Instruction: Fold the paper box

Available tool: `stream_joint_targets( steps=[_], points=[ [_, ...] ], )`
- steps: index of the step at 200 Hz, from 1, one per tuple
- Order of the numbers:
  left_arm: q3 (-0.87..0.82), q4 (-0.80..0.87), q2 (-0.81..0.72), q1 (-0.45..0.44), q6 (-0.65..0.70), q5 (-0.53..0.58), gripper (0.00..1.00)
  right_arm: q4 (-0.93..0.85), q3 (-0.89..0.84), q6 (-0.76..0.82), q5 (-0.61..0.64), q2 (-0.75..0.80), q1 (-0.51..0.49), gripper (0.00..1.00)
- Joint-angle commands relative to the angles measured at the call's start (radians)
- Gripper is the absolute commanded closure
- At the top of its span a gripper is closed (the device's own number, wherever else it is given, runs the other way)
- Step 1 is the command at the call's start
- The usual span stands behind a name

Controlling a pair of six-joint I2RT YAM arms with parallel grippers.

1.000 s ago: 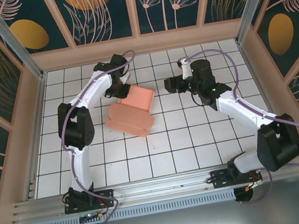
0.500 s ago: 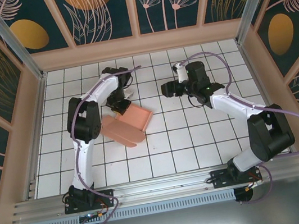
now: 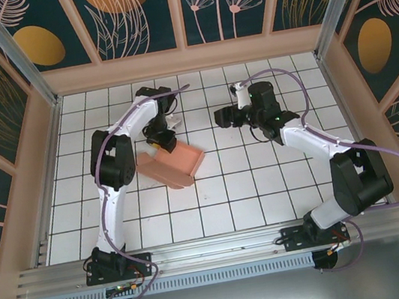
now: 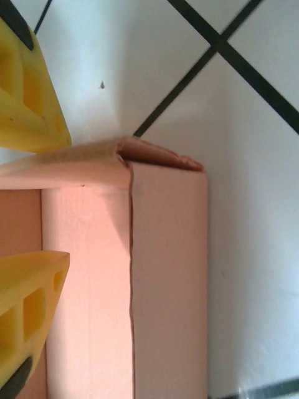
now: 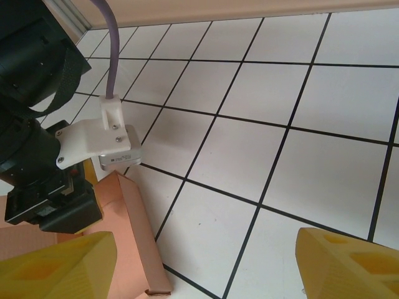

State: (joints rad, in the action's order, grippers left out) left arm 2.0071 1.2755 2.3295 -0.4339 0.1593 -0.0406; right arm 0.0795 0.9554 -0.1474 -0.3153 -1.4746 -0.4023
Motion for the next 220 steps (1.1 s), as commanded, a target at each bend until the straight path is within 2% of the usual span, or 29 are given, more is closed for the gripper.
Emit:
stream_joint_targets(
  steps=[1, 23, 45, 72, 79, 91, 109, 145, 187, 220],
  points=[
    [-0.006, -0.057, -0.112, -0.005, 0.024, -0.079, 0.49, 0.028, -0.012, 0.015, 0.010, 0.010, -0.018, 0.24],
    [-0.078, -0.235, -0.239, -0.005, 0.016, -0.074, 0.36, 0.012, 0.007, 0.052, 0.054, -0.019, -0.049, 0.24],
    [-0.176, -0.451, -0.352, -0.002, -0.072, 0.033, 0.24, -0.004, 0.040, 0.094, 0.106, -0.061, -0.095, 0.23],
    [-0.388, -0.732, -0.511, 0.029, -0.286, 0.179, 0.11, -0.008, 0.085, 0.118, 0.168, -0.130, -0.159, 0.23],
    [-0.461, -0.801, -0.559, 0.056, -0.363, 0.185, 0.07, -0.003, 0.094, 0.114, 0.177, -0.148, -0.177, 0.23],
    [-0.598, -0.900, -0.651, 0.105, -0.449, 0.169, 0.05, 0.007, 0.109, 0.107, 0.179, -0.182, -0.202, 0.23],
    [-0.756, -1.006, -0.779, 0.157, -0.530, 0.231, 0.02, 0.003, 0.149, 0.104, 0.195, -0.241, -0.244, 0.23],
    [-0.920, -1.083, -0.945, 0.243, -0.586, 0.261, 0.01, -0.022, 0.241, 0.100, 0.257, -0.360, -0.310, 0.23],
    [-0.992, -1.077, -0.978, 0.307, -0.581, 0.242, 0.01, -0.107, 0.415, 0.091, 0.357, -0.549, -0.368, 0.23],
    [-0.999, -1.065, -0.993, 0.320, -0.554, 0.235, 0.01, -0.157, 0.530, 0.035, 0.412, -0.662, -0.385, 0.24]
  ],
)
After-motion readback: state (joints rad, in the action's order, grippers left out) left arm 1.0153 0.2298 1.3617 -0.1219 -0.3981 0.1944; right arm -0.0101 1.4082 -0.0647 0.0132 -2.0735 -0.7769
